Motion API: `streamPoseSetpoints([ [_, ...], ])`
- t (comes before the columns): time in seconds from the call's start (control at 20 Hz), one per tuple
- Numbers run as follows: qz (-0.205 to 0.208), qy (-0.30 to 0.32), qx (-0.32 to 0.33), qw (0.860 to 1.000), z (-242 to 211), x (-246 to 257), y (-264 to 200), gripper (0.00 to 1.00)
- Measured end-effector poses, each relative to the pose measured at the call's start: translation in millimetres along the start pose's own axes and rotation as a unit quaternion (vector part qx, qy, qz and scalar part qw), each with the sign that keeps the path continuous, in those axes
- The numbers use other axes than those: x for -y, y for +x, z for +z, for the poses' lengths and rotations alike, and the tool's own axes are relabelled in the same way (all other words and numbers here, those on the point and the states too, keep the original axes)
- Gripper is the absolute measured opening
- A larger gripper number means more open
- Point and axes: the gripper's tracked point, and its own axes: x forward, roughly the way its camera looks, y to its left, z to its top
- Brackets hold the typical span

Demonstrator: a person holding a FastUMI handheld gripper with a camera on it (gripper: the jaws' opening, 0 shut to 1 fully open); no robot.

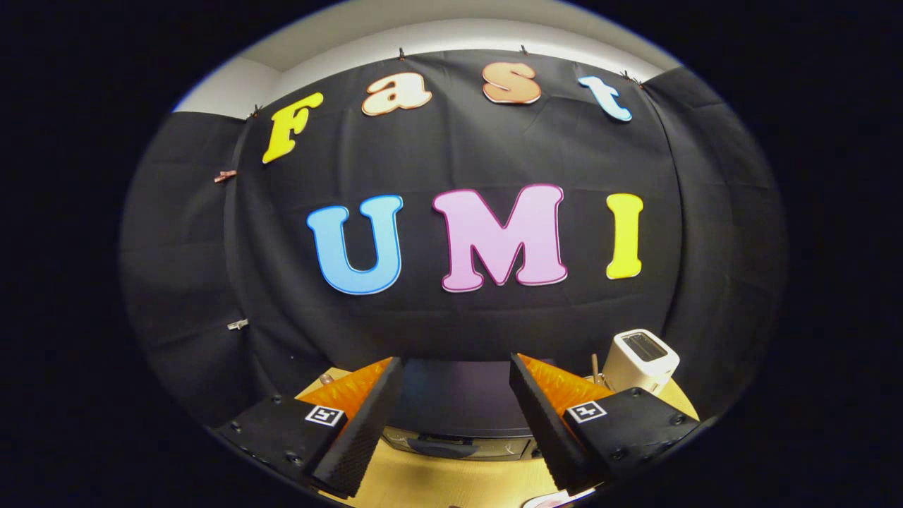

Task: Open the toaster oven, put the food inside, and close the toaster oven door.

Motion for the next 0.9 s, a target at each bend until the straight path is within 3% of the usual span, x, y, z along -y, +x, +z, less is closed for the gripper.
streamPoseSetpoints([
  [0.3, -0.038, 0.042, -0.076, 0.995, -90.5, 1.8, 47.8, 0.99],
  [0.6, -0.056, 0.038, -0.134, 0.989, -166.8, 0.9, 69.3, 0.99],
  [0.8, -0.066, 0.029, -0.179, 0.981, -205.9, -0.6, 68.5, 1.00],
  [0.9, -0.072, 0.020, -0.168, 0.983, -206.3, -0.2, 72.3, 0.98],
])
